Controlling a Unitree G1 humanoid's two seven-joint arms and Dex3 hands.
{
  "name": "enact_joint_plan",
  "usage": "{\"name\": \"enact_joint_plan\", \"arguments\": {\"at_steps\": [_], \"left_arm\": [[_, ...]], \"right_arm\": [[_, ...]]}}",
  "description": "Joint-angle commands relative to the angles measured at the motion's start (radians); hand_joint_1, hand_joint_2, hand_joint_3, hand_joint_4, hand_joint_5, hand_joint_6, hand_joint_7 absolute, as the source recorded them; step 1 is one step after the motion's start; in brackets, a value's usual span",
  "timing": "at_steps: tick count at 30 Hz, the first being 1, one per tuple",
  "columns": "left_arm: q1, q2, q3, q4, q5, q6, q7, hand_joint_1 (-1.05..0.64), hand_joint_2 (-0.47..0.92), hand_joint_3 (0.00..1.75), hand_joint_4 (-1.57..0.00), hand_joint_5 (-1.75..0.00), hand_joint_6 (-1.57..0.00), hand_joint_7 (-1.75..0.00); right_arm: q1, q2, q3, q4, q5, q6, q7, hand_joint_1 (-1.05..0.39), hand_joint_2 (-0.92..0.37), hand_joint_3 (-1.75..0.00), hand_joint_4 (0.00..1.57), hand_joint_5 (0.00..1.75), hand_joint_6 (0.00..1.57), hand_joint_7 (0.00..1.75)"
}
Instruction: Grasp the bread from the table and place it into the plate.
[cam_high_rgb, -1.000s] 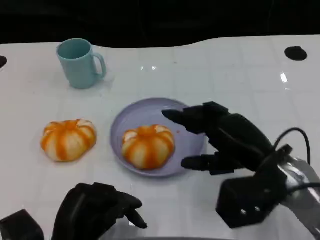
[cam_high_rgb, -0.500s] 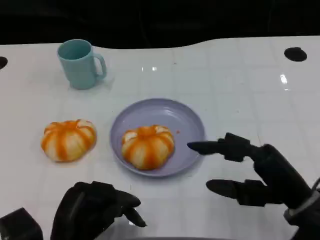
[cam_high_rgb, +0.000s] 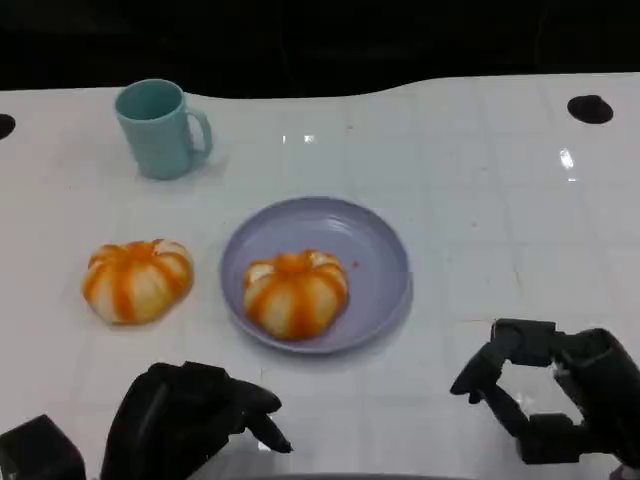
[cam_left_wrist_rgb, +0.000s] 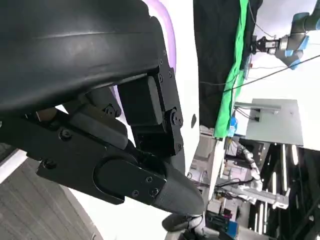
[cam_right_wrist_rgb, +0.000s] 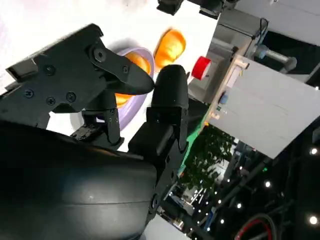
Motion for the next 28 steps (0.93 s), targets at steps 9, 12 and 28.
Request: {"name": "enact_joint_plan", "arguments": {"at_steps": [9, 12, 28], "left_arm": [[-0.004, 0.022, 0.021, 0.013, -0.011, 0.001, -0.016, -0.94, 0.89, 0.00, -1.20, -0.94, -1.55, 0.00], [-0.010, 0.026, 0.024, 0.021, -0.010, -0.001, -0.018, -0.96, 0.90, 0.00, -1.21, -0.95, -1.55, 0.00], [-0.042, 0.037, 0.054, 0.076, -0.017, -0.018, -0.043, -0.95, 0.89, 0.00, -1.20, -0.97, -1.56, -0.01]], "right_arm": [[0.056, 0.037, -0.048, -0.023, 0.018, 0.063, -0.001, -0.12, -0.44, -1.28, 0.86, 1.74, 0.79, 1.33], [0.053, 0.052, -0.053, -0.004, 0.019, 0.065, 0.005, -0.12, -0.44, -1.27, 0.85, 1.75, 0.78, 1.34], [0.035, 0.078, -0.055, 0.044, 0.006, 0.096, 0.034, -0.14, -0.44, -1.22, 0.81, 1.73, 0.77, 1.34]]}}
